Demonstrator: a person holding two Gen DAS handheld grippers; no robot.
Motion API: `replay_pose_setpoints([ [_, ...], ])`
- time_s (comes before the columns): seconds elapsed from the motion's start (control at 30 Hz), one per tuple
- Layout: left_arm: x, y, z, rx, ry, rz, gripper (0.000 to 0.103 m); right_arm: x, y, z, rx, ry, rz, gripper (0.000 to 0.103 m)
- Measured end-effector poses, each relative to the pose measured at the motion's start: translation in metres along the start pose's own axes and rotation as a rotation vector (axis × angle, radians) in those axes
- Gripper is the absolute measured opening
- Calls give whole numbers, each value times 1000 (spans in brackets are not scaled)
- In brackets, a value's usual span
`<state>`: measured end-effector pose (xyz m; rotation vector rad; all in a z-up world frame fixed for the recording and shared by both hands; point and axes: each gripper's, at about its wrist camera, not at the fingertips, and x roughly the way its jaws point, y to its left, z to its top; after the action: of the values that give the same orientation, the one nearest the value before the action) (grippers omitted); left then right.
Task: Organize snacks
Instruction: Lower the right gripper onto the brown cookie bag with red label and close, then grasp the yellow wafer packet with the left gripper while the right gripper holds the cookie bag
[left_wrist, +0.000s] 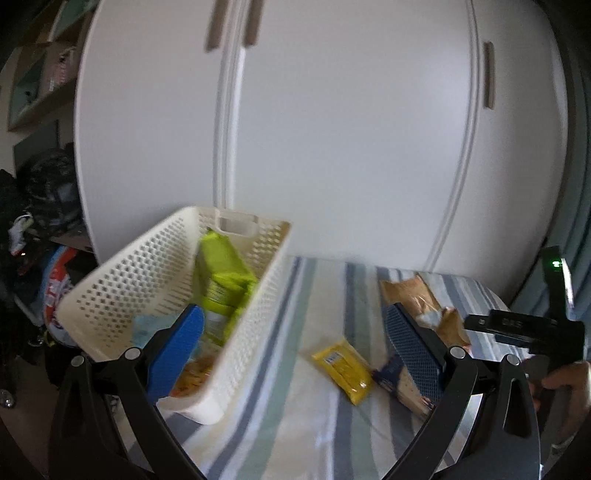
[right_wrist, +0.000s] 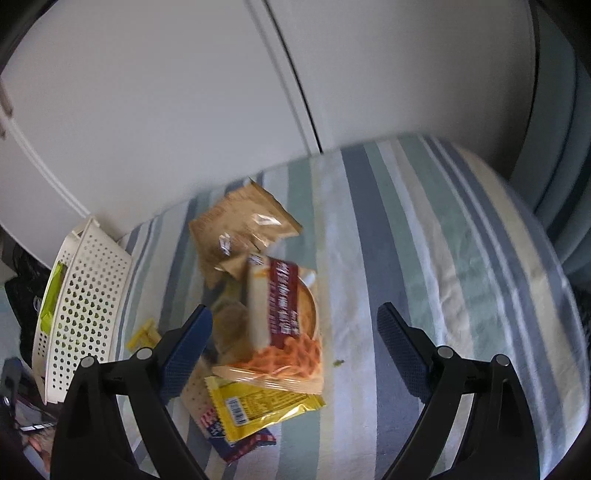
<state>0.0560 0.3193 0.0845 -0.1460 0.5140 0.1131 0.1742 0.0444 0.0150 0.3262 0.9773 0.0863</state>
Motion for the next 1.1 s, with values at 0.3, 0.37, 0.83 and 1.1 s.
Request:
replay_pose_setpoints([
  [0.3,6,-2,-4,10,29,-23,100,32,-9,-1,74,62,70,82],
  [0.37,9,-2,-4,7,34,-27,100,39,-7,-1,77,75,79,78],
  [0.83,12,1,-6,-6,60,-41,100,48,10,-3,7,63,20,45],
  [1.1,17,2,-9,-27,89,-79,100,9,0,-10,-118,-7,-145,43],
])
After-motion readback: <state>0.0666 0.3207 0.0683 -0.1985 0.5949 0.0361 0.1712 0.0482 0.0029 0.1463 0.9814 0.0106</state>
